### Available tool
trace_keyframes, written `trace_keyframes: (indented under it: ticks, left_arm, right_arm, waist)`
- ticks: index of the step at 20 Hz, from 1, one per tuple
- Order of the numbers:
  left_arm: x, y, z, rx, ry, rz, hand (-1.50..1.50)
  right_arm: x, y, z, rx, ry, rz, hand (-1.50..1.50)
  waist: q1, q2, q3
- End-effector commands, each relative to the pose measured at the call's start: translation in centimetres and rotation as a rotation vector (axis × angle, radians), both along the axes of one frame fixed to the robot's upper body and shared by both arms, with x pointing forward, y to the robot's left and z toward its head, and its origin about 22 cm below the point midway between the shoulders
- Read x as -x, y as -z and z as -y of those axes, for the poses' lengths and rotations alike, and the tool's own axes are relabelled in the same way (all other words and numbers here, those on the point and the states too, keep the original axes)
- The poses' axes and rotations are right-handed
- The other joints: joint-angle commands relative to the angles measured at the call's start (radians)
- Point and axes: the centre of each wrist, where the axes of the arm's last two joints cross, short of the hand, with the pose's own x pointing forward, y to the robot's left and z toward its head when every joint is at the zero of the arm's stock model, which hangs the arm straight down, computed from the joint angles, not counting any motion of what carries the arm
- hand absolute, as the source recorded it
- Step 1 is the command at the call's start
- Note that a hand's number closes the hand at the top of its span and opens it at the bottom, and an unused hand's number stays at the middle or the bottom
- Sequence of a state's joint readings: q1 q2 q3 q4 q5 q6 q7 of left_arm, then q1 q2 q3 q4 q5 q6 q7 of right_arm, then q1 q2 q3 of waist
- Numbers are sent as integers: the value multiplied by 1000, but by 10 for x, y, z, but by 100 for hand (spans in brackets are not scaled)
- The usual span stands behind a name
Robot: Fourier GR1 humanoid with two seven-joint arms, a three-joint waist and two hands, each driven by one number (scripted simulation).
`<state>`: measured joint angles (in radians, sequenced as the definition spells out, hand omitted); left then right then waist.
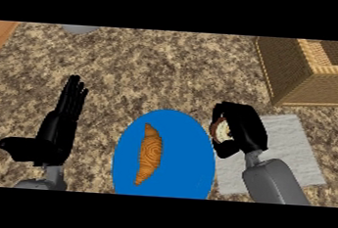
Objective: Pick the cupcake from the placemat and place it in the basket
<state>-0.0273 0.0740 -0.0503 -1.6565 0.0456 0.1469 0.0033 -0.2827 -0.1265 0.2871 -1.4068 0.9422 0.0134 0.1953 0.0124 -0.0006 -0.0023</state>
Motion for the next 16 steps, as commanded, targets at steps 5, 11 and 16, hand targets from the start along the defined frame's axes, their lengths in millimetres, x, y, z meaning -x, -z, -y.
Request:
trace_keyframes:
  ticks: [5,11,16]
  left_arm:
    - [11,11,-10,-12,-30,-17,0]
    - [2,-6,-5,-21,-27,-2,0]
    - [8,-6,6,-3,-18,-8,0]
  right_arm:
    - [40,-73,3,-333,-68,216,150]
    - [63,-153,48,-372,-45,204,150]
    - [66,-162,64,-341,114,196,150]
  waist:
    - [-28,-6,2]
    - [-21,-3,2]
    - [-15,-1,2]
